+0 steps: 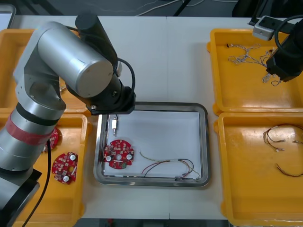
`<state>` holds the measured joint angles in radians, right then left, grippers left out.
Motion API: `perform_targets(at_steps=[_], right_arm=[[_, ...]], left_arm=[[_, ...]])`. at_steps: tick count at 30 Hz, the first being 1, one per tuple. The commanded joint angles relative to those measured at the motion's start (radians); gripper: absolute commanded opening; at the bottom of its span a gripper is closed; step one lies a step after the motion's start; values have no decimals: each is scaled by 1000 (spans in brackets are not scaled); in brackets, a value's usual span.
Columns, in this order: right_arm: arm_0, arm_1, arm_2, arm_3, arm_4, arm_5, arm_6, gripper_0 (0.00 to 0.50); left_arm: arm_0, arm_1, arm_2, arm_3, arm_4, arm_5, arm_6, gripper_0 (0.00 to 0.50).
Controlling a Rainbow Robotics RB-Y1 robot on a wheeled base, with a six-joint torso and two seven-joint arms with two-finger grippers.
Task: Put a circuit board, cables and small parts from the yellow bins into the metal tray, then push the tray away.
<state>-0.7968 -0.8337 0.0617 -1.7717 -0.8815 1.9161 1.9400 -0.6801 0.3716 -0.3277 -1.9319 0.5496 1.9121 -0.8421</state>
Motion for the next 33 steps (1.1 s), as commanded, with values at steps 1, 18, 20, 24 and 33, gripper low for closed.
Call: perform_targets(at_steps=[1, 18, 20, 24, 33], right_arm=[[2, -31, -34, -26, -2, 4, 11, 0], [2, -31, -34, -26, -2, 4, 11, 0], [2, -31, -34, -26, -2, 4, 11, 0], [2, -31, -34, -26, -2, 4, 11, 0], [2, -31, -34, -26, -2, 4, 11, 0]], left_arm=[[-55, 73, 64, -48, 46, 8, -87, 500], [-53, 231, 228, -96, 58, 8, -259, 500], [-55, 250, 250, -88, 55, 8, -293, 500], [-53, 264, 286, -55, 46, 8, -357, 500], [-52, 313, 345, 44, 20, 8, -411, 500]])
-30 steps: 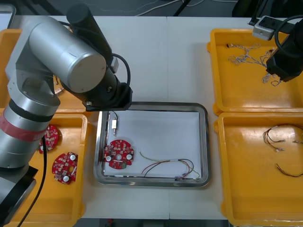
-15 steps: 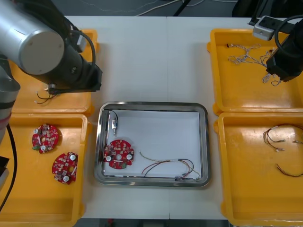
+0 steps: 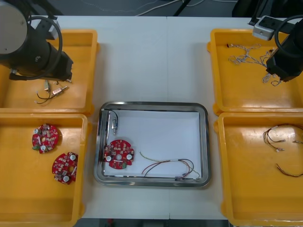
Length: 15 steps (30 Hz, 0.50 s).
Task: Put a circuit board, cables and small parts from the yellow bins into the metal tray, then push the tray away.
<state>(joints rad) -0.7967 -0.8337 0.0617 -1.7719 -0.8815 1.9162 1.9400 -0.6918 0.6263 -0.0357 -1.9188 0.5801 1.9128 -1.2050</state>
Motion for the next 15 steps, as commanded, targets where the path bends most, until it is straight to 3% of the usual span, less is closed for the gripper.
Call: perform_targets(at_steps=[1, 4, 15], right_arm=[[2, -31, -34, -26, -2, 4, 11, 0], [22, 2, -13, -17, -13, 4, 13, 0], [-7, 24, 90, -66, -36, -5, 37, 0]], left_arm=[[-40, 67, 66, 47, -11, 7, -51, 500], [-40, 79, 106, 93, -3, 7, -65, 500], [-41, 127, 165, 213, -8, 7, -93, 500]])
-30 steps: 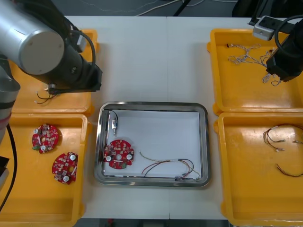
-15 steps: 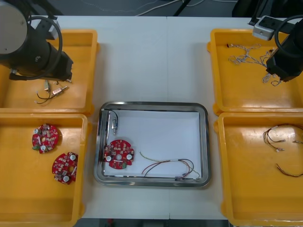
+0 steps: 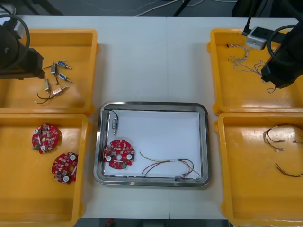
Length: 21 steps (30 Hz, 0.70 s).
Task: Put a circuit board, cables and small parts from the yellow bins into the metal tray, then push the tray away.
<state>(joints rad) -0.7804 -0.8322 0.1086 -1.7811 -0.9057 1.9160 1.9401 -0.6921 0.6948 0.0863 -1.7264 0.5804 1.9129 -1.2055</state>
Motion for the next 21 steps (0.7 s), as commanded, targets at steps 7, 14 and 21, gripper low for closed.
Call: perform_targets(at_steps=[7, 14, 21], right_arm=[[-23, 47, 114, -138, -10, -8, 65, 0], [-22, 91, 206, -216, 22, -28, 83, 0], [-22, 142, 312, -241, 45, -80, 99, 0]], left_arm=[[-41, 74, 50, 71, -42, 7, -103, 500], [-44, 75, 52, 160, -57, -94, -108, 500], [-44, 68, 52, 192, -70, -127, -118, 500]])
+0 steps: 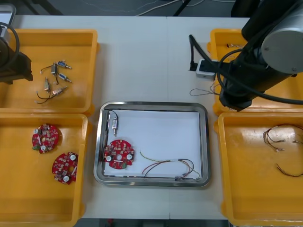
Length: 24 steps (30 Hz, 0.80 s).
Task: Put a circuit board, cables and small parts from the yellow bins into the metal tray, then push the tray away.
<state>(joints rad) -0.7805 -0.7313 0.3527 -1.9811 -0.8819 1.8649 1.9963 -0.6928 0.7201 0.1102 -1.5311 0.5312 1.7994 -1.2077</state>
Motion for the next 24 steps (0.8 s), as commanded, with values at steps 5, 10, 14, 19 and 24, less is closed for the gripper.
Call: perform_targets(at_steps=[5, 10, 14, 19, 24], right_arm=[[-23, 69, 144, -48, 54, -72, 50, 0], [-23, 98, 252, -50, 103, -142, 50, 0], [-23, 119, 318, -50, 144, -178, 48, 0], [-22, 138, 399, -42, 189, -217, 44, 0], [-23, 139, 463, -7, 218, -268, 50, 0]], left_arm=[[-44, 27, 28, -3, -31, -14, -116, 500], [-44, -4, 26, 5, -57, -17, -118, 500], [-44, -27, 28, 35, -71, -46, -121, 500], [-44, -56, -7, 54, -102, -100, -115, 500], [-45, -82, -12, 63, -115, -118, -119, 500]])
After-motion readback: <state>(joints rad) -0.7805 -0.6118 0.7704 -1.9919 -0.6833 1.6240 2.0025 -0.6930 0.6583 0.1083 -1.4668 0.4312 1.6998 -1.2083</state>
